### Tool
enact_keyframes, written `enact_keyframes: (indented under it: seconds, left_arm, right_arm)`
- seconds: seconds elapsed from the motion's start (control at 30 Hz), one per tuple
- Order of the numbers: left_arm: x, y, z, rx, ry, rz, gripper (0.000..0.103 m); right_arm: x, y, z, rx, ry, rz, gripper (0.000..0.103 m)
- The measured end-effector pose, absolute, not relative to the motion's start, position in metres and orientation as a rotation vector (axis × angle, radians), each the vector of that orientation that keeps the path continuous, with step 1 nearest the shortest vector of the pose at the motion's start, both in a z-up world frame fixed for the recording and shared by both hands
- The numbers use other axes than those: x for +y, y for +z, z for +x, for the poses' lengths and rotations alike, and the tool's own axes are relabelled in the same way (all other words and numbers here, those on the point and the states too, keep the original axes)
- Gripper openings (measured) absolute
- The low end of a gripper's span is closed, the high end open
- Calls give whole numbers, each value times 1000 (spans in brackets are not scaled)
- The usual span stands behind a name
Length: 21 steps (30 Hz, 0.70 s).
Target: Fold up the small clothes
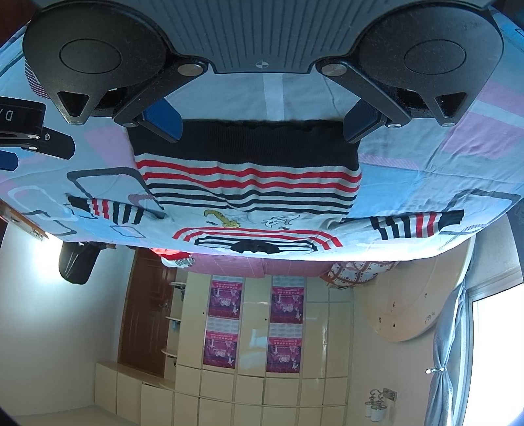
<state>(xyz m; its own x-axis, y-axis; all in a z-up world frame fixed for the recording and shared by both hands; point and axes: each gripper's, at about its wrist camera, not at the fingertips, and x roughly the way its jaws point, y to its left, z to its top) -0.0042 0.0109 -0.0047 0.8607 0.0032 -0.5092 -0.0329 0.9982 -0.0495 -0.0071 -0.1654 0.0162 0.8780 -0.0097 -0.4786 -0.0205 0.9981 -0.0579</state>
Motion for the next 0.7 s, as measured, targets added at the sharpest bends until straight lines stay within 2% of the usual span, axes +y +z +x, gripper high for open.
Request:
enact_keyframes:
  seconds: [0.5,0.7]
  left_arm:
    - [13,-4,-5,539,25,-64,103]
    - [33,2,17,518,5,-128,103]
  right_arm:
    - [-162,15,-9,499,18,-64,102]
    - [-176,10,10,503,29,3,101]
